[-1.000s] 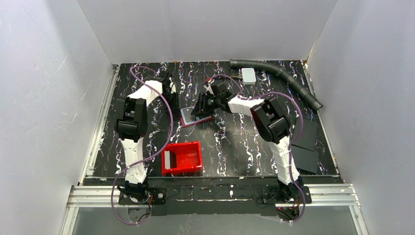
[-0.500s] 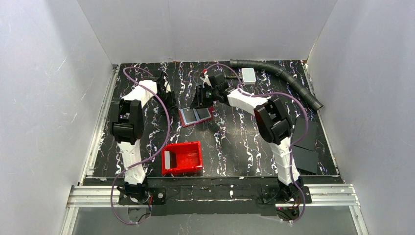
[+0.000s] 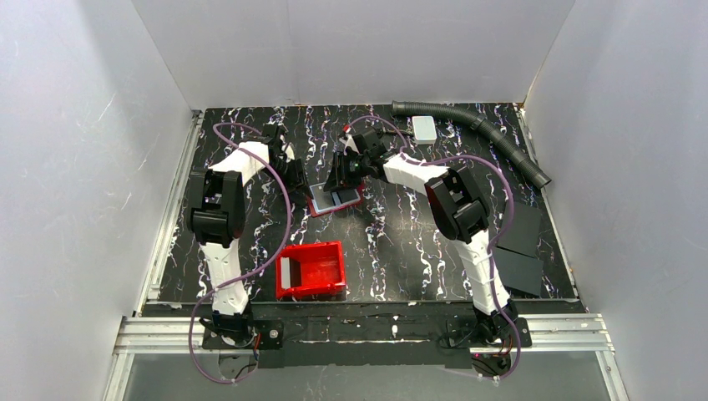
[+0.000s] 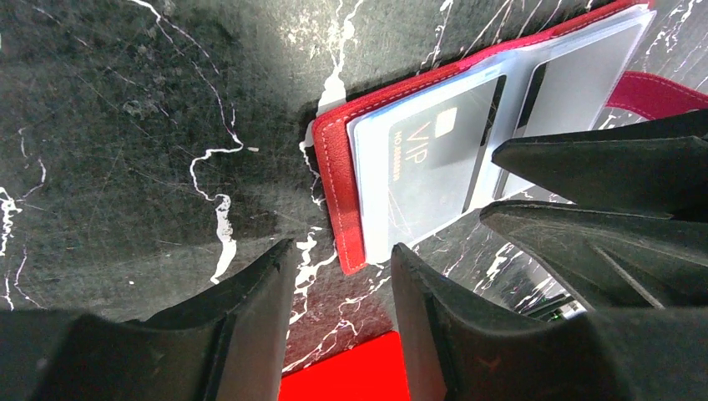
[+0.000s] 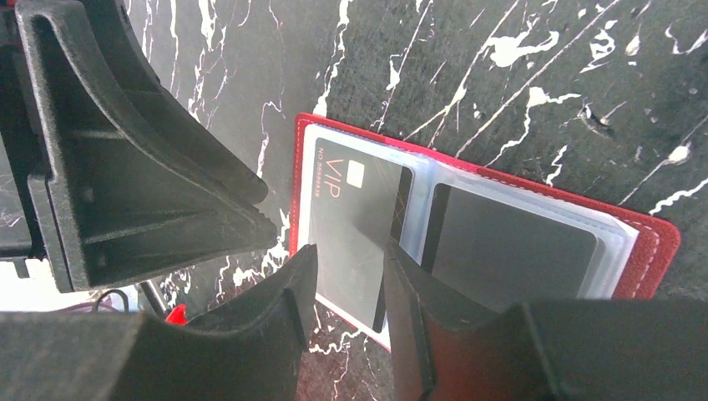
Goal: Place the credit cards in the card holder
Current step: Insert the credit card into the card holder.
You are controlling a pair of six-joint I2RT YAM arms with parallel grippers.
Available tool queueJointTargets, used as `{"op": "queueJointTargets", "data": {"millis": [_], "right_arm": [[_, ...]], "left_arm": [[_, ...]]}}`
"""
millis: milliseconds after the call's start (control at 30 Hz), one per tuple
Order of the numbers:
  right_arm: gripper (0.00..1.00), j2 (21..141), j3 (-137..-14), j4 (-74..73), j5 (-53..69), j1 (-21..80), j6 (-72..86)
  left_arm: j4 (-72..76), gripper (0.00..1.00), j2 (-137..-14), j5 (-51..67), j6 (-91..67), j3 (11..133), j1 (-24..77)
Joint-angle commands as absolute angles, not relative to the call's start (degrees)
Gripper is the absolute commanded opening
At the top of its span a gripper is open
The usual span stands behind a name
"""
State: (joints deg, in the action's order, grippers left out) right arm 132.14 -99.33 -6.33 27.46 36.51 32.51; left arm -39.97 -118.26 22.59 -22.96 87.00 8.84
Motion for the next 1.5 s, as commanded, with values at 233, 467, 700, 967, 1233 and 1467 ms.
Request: {"op": "queueJointTargets", "data": {"millis": [233, 467, 700, 967, 1233, 1467], "right_arm": [[0.43, 132.64, -99.67, -5.05, 28.3, 36.65, 32.26], [0.42, 133.05, -99.36, -5.54, 27.85, 36.65, 31.65], [0.41, 134.06, -98.87, -6.62, 25.95, 36.69, 30.58], [0.32, 134.64, -97.79, -8.8, 22.44, 36.81, 28.61], [0.22, 134.25, -95.97, -6.53, 24.69, 36.64, 30.48], [0.01, 134.77, -94.58, -5.01, 24.41, 36.28, 31.99]], "left_arm": [[-39.86, 0.44, -112.94, 23.82, -22.76, 86.38, 8.97], [-39.55, 0.42, -112.93, 23.84, -23.02, 86.23, 8.96], [-39.1, 0.42, -113.15, 25.39, -23.76, 86.45, 8.97], [-37.47, 0.38, -113.63, 27.83, -25.3, 86.27, 8.79], [-37.36, 0.37, -113.47, 27.72, -25.05, 85.74, 8.76], [-35.51, 0.35, -114.06, 29.17, -26.69, 85.19, 8.71]]}}
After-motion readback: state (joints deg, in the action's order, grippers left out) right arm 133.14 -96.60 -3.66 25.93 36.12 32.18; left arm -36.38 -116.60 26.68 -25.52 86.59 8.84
